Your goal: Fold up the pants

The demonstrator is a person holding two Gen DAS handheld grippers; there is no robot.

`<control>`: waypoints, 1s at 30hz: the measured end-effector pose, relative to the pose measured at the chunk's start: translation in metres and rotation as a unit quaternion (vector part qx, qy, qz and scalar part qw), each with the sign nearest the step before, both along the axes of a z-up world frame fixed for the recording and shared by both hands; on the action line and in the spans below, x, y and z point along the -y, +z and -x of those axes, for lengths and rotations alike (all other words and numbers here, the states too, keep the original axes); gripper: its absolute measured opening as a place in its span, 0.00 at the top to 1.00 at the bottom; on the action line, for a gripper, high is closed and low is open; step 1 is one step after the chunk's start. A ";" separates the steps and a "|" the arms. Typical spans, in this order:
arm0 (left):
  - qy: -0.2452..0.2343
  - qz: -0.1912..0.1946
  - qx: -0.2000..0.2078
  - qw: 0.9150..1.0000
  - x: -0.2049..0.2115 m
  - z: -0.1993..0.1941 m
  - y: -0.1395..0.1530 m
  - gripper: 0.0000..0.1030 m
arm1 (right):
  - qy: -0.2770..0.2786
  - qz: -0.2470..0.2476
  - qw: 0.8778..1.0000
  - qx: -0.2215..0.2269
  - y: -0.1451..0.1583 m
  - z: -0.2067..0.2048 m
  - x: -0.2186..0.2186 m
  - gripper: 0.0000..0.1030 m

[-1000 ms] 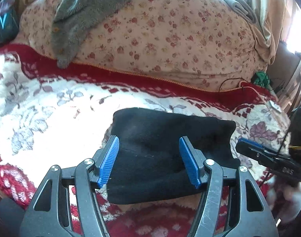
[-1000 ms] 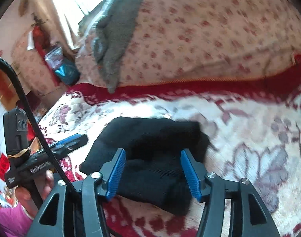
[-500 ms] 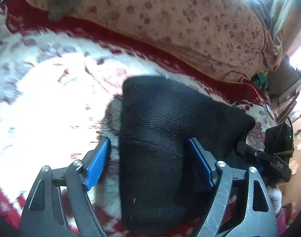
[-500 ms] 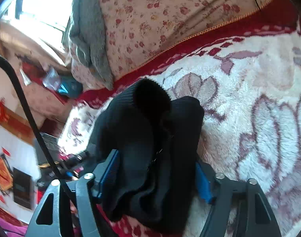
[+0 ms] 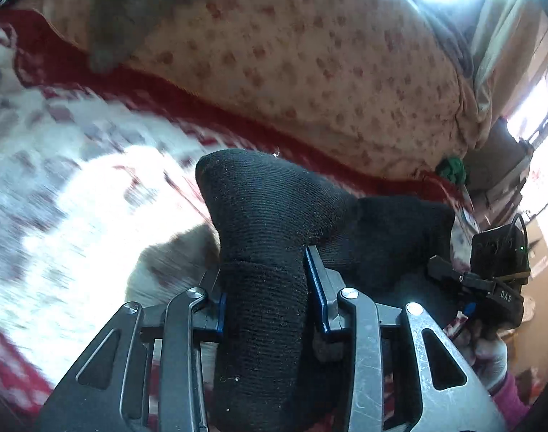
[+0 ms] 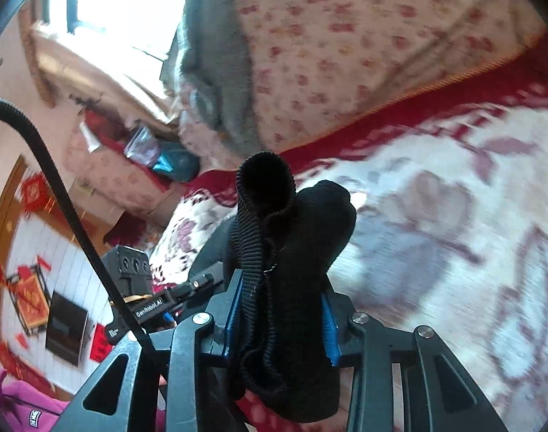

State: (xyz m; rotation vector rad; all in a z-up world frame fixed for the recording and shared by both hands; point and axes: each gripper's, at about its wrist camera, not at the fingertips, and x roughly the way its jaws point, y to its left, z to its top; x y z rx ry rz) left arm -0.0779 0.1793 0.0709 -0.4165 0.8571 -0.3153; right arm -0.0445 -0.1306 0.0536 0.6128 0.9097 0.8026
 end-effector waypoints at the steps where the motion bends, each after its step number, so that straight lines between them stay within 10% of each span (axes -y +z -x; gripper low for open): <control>1: 0.011 -0.006 0.008 1.000 -0.011 0.002 0.008 0.67 | 0.008 -0.005 1.000 0.002 0.003 -0.004 -0.011 0.65; 8: 0.093 -0.054 0.030 0.994 -0.087 0.005 0.030 0.67 | 0.070 -0.022 0.997 0.013 0.007 -0.039 -0.108 0.65; 15: 0.154 -0.062 -0.059 0.984 -0.151 0.003 -0.021 0.55 | 0.102 0.061 0.993 -0.025 -0.033 -0.062 -0.191 0.60; 18: 0.184 -0.060 -0.052 0.980 -0.164 0.011 -0.037 0.22 | 0.089 0.100 0.991 -0.026 -0.046 -0.063 -0.195 0.46; 23: 0.197 -0.008 -0.062 0.978 -0.175 0.016 -0.052 0.16 | 0.092 0.130 0.987 -0.014 -0.036 -0.062 -0.192 0.45; 30: 0.228 -0.111 -0.036 0.967 -0.147 0.039 -0.015 0.16 | 0.079 0.154 0.984 0.049 0.004 -0.039 -0.176 0.45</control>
